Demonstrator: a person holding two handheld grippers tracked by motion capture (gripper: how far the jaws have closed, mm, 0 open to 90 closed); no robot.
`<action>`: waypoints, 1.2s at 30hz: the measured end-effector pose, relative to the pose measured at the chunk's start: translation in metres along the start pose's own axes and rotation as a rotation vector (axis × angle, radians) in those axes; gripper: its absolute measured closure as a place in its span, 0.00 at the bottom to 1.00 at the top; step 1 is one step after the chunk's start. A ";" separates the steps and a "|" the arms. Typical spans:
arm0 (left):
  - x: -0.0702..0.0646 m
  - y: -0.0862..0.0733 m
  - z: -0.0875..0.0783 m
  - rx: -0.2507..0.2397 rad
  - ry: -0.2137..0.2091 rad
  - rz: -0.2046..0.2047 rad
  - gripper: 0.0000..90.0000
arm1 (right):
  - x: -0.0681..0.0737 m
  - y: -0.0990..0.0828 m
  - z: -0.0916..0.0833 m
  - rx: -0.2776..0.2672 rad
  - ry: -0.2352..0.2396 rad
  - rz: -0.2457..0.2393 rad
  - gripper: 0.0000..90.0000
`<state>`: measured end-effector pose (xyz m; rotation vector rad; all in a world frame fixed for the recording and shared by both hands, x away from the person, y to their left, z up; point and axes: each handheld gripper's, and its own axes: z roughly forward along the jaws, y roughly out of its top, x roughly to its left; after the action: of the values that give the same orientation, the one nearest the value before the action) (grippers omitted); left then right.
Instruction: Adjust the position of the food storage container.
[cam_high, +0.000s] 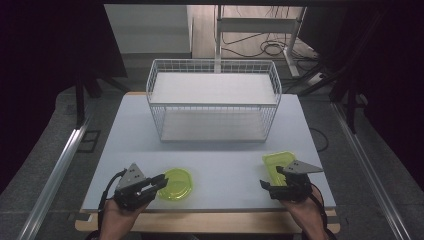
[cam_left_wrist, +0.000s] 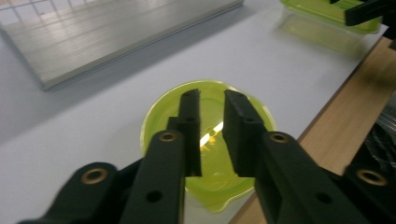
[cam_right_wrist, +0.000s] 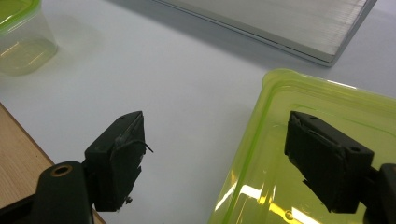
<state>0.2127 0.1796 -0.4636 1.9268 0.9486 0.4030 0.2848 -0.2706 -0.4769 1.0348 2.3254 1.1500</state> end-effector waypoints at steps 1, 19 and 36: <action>-0.006 0.002 0.002 -0.005 -0.016 0.013 0.90 | 0.000 0.000 0.000 0.001 0.000 -0.001 0.23; -0.046 0.008 0.049 0.102 -0.146 0.091 1.00 | 0.002 0.000 0.002 0.008 0.017 -0.003 0.23; -0.036 -0.004 0.070 0.172 -0.096 0.031 1.00 | 0.002 -0.001 0.003 0.013 0.020 -0.008 0.23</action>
<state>0.2304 0.1119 -0.4997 2.0995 0.9159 0.2506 0.2843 -0.2678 -0.4791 1.0224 2.3537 1.1491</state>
